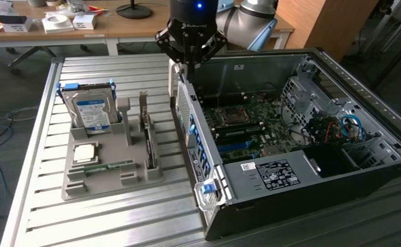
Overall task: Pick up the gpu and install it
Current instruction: 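Reach for the gpu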
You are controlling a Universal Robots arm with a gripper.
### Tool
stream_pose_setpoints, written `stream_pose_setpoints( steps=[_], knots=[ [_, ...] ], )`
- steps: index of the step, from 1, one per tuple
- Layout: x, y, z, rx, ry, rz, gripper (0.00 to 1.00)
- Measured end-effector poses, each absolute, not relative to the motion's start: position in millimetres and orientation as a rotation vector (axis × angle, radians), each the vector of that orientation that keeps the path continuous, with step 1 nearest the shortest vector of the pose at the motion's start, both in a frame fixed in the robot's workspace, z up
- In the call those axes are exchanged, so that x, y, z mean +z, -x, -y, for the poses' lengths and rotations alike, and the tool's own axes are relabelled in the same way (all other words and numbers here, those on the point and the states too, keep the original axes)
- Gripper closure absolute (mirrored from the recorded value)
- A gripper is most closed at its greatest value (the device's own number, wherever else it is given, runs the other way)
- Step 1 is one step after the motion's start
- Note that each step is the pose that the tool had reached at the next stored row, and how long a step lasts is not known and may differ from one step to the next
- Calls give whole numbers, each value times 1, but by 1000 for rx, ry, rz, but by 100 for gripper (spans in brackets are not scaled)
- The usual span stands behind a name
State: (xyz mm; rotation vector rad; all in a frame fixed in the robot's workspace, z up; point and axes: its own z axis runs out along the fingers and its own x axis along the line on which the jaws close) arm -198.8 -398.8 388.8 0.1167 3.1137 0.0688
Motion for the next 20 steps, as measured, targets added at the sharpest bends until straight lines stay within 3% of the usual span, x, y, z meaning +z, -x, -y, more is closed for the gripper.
stream_pose_setpoints(
  steps=[20],
  knots=[
    [387,231,399,69,-118,-3114,89]
  ],
)
